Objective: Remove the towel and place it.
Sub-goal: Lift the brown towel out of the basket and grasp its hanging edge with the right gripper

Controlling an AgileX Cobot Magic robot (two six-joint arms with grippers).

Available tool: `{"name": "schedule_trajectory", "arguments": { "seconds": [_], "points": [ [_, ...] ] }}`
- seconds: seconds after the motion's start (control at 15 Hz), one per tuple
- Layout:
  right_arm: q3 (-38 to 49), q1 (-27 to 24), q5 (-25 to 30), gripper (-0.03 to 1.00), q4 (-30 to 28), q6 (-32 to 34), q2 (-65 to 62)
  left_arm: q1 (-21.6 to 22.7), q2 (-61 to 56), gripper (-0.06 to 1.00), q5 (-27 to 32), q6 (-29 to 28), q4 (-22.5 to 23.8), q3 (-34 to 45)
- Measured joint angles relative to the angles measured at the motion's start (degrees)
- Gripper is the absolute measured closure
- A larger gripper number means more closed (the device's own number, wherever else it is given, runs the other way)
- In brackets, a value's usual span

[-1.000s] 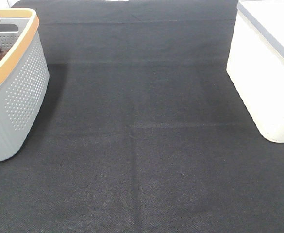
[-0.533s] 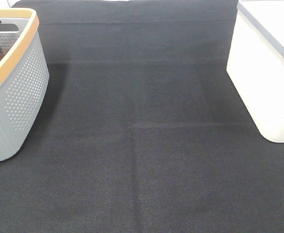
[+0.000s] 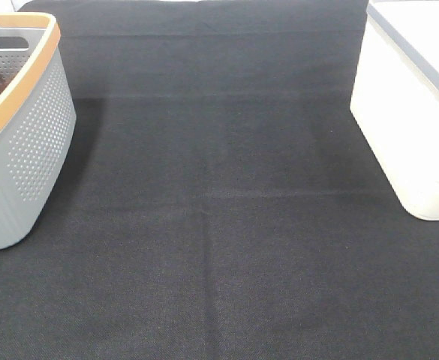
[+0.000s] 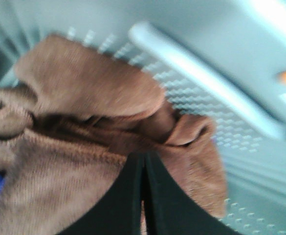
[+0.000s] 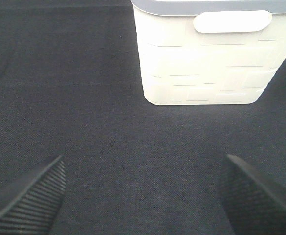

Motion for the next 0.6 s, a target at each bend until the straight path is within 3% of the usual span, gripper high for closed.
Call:
{"name": "schedule_trajectory", "arguments": {
  "seconds": [0.13,0.4,0.6],
  "points": [
    [0.0,0.0,0.0,0.16,0.0,0.0,0.0,0.0,0.0,0.94,0.1,0.5,-0.1,-1.5],
    [0.0,0.0,0.0,0.16,0.0,0.0,0.0,0.0,-1.2,0.94,0.3,4.4,-5.5,-5.0],
    [0.0,0.0,0.0,0.16,0.0,0.0,0.0,-0.1,-6.0,0.94,0.5,5.8,-6.6,-5.7]
  ]
}}
